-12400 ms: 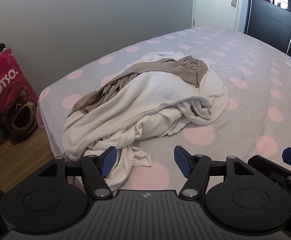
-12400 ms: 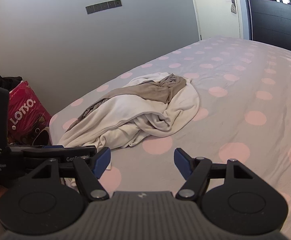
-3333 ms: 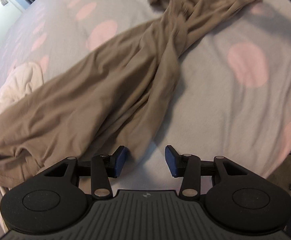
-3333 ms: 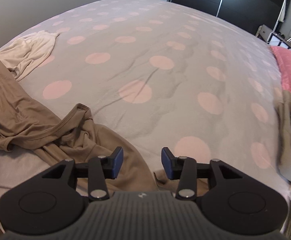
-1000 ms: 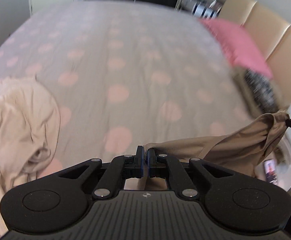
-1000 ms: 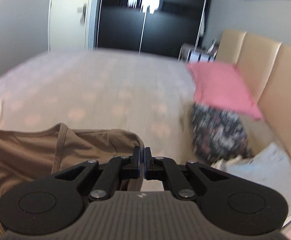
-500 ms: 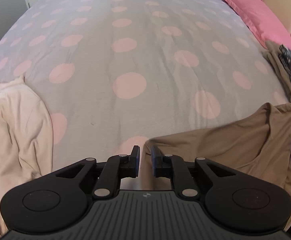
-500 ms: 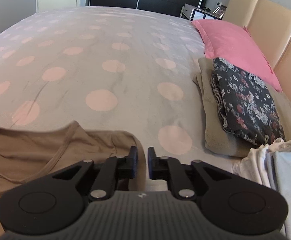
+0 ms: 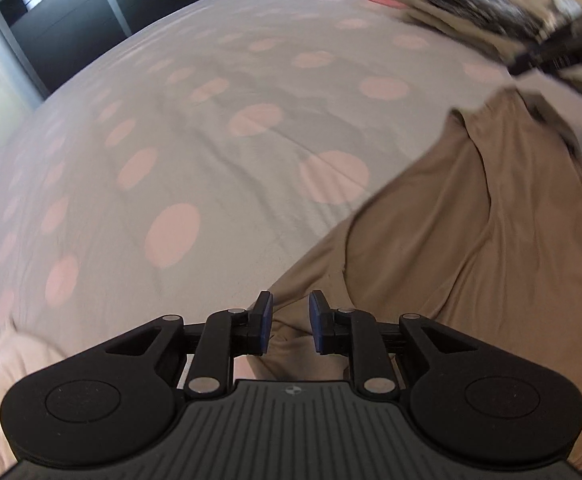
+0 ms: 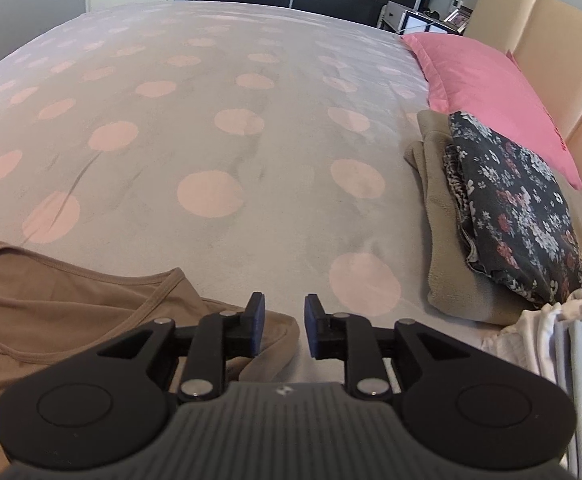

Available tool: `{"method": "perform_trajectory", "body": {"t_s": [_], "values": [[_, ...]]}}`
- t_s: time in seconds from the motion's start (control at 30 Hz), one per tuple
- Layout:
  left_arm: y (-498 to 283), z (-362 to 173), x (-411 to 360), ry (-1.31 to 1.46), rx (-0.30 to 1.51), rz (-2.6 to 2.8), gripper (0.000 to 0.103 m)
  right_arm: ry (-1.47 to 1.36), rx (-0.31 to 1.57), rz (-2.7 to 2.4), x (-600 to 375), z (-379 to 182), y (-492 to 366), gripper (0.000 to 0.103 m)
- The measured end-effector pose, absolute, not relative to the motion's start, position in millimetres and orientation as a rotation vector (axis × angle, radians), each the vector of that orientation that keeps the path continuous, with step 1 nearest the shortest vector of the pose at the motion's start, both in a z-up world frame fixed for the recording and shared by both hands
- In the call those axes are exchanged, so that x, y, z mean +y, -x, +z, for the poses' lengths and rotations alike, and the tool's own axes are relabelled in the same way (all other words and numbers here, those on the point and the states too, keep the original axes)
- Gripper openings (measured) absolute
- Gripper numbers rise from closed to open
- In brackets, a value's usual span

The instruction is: Fold clothes

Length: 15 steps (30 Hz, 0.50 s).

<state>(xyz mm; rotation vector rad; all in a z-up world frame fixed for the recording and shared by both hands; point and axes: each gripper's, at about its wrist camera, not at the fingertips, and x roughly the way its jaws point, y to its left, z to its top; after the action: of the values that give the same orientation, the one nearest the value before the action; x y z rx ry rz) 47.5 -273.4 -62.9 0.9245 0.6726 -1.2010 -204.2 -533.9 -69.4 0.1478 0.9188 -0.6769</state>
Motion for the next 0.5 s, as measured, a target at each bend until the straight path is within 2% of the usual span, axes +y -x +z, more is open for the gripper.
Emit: {"method": "perform_trajectory", "body": {"t_s": [0.23, 0.37, 0.5], "values": [[-47.1, -97.5, -281.1, -1.064, 0.657, -1.247, 0.018, -0.169, 0.949, -0.649, -544.8, -83.6, 205.5, 0.034], [-50.2, -111.4, -284.6, -1.069, 0.658, -1.243, 0.019, -0.201, 0.958, -0.642, -553.7, -89.0, 205.2, 0.036], [-55.5, -111.7, -289.2, -1.009, 0.684, -1.212, 0.019, -0.251, 0.977, -0.636, -563.1, -96.0, 206.5, 0.044]]}}
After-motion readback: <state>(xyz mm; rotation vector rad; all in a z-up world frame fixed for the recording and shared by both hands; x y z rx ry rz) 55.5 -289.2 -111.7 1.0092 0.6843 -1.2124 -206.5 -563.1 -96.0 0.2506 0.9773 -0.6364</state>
